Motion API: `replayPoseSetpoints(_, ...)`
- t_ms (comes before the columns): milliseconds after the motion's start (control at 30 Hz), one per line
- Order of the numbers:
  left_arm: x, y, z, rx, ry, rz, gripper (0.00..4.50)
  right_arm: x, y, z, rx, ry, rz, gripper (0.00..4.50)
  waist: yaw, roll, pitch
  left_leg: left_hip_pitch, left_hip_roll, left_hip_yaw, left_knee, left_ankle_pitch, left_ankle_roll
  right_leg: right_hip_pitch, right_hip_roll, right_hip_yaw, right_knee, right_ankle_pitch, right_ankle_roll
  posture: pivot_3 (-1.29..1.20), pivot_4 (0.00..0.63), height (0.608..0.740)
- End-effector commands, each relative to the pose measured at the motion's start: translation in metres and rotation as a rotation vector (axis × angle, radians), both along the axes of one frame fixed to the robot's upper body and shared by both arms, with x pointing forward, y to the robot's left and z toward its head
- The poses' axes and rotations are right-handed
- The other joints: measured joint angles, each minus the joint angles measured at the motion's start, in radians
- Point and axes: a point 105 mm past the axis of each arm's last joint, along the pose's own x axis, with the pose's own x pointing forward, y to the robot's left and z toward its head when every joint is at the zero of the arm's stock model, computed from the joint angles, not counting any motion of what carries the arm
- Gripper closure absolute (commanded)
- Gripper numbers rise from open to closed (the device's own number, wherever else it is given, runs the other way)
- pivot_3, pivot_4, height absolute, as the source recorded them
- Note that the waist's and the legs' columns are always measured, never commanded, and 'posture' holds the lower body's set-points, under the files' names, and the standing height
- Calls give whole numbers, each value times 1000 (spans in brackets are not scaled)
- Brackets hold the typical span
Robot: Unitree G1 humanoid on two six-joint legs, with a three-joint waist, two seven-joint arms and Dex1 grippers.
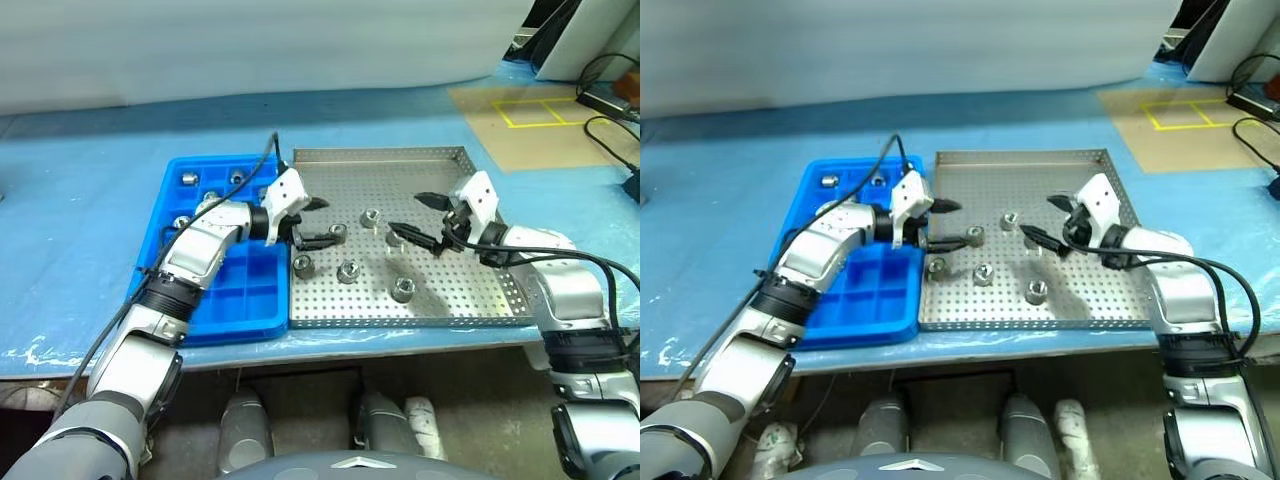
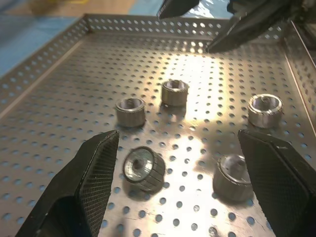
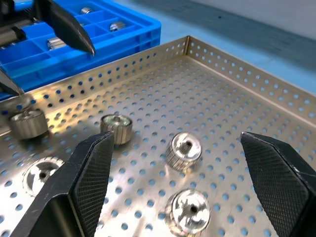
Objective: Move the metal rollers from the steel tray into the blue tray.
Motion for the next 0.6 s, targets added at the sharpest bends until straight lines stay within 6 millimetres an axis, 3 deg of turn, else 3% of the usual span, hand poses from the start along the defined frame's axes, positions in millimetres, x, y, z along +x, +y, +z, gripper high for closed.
replayPoseSetpoints(33,-8,-11,7,64,-46,-139,439,-8,3,16,25,-57,11,207,1,0,0,0,0,0,0,0,0,0,0,0,0,0,0,-123,150,740)
replayPoseSetpoints(233,-24,-13,5,184,-98,-343,439,-17,7,-1,20,-43,-47,207,1,0,0,2,0,2,1,-2,1,1,-1,1,0,0,-1,-160,150,740)
replayPoseSetpoints(367,-11,-22,9,180,-120,-298,439,-18,5,-5,46,-43,-86,207,0,0,0,3,0,3,1,-2,1,1,-1,2,0,0,-1,-171,150,740)
replayPoseSetpoints(600,-15,-44,-7,254,-146,-393,439,-14,4,-7,50,-59,-129,207,0,0,0,2,0,4,2,-3,1,2,-1,4,-1,1,-1,-189,150,740)
